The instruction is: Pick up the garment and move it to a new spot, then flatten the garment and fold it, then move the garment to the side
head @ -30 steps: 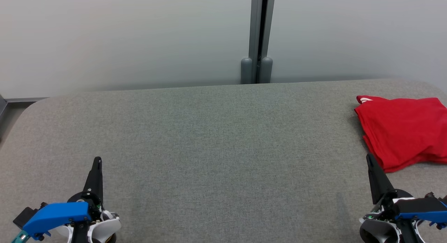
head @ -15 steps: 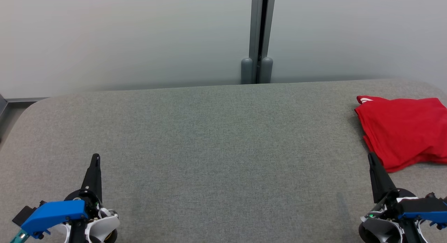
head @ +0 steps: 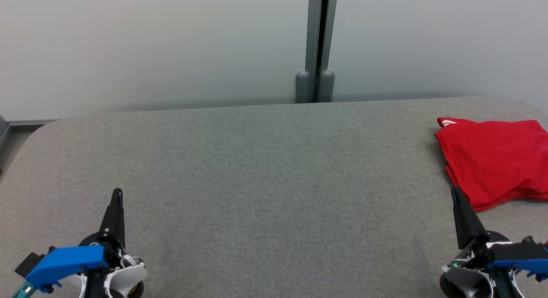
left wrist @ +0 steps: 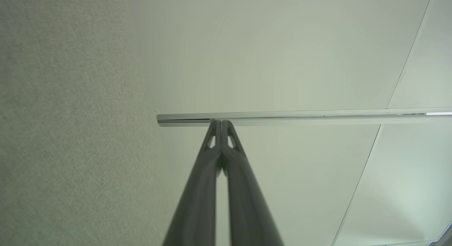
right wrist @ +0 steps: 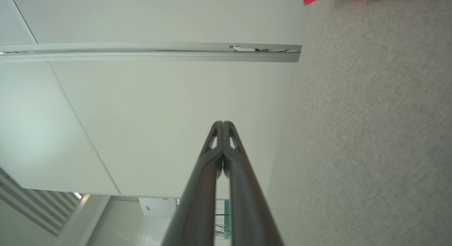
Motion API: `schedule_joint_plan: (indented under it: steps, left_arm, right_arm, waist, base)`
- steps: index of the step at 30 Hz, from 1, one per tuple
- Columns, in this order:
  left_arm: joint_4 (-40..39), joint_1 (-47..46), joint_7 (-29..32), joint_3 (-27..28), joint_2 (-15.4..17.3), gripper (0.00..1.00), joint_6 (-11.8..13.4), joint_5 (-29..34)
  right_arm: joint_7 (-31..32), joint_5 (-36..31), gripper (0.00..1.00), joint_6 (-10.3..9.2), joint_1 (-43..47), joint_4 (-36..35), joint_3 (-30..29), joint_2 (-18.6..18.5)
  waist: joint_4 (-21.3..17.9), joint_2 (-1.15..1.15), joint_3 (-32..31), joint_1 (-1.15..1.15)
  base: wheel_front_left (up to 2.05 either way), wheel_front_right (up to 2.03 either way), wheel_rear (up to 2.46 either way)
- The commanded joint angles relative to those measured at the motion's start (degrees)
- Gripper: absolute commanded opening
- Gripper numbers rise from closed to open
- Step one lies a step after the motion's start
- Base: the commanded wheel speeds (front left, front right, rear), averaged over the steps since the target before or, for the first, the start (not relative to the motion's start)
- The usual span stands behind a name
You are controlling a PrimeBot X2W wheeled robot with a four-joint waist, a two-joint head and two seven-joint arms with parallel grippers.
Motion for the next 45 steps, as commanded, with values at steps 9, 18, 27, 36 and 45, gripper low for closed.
schedule_joint_plan:
  steps: [9, 18, 27, 36, 45]
  left_arm:
    - [-0.21, -0.60, 0.23, 0.17, -0.13, 0.00, -0.24, -0.09]
    - [-0.21, -0.60, 0.23, 0.17, -0.13, 0.00, -0.24, -0.08]
    - [-0.21, -0.60, 0.24, 0.18, -0.13, 0.00, -0.24, -0.07]
    - [-0.22, -0.60, 0.24, 0.19, -0.13, 0.00, -0.24, -0.07]
    - [-0.22, -0.60, 0.24, 0.19, -0.13, 0.00, -0.24, -0.06]
  right_arm:
    - [0.16, 0.16, 0.00, 0.00, -0.76, -0.21, -0.12, -0.09]
    - [0.16, 0.16, 0.00, 0.00, -0.76, -0.21, -0.12, -0.09]
    - [0.15, 0.16, 0.00, 0.00, -0.75, -0.21, -0.12, -0.09]
    - [0.15, 0.16, 0.00, 0.00, -0.75, -0.21, -0.11, -0.09]
    - [0.15, 0.16, 0.00, 0.00, -0.75, -0.21, -0.11, -0.09]
  waist:
    - [0.00, 0.00, 0.00, 0.00]
    - [0.00, 0.00, 0.00, 0.00]
    - [0.00, 0.00, 0.00, 0.00]
    - [0.00, 0.00, 0.00, 0.00]
    - [0.00, 0.00, 0.00, 0.00]
  base:
    - [0.00, 0.00, 0.00]
    - [0.00, 0.00, 0.00]
    - [0.00, 0.00, 0.00]
    - [0.00, 0.00, 0.00]
    - [0.00, 0.00, 0.00]
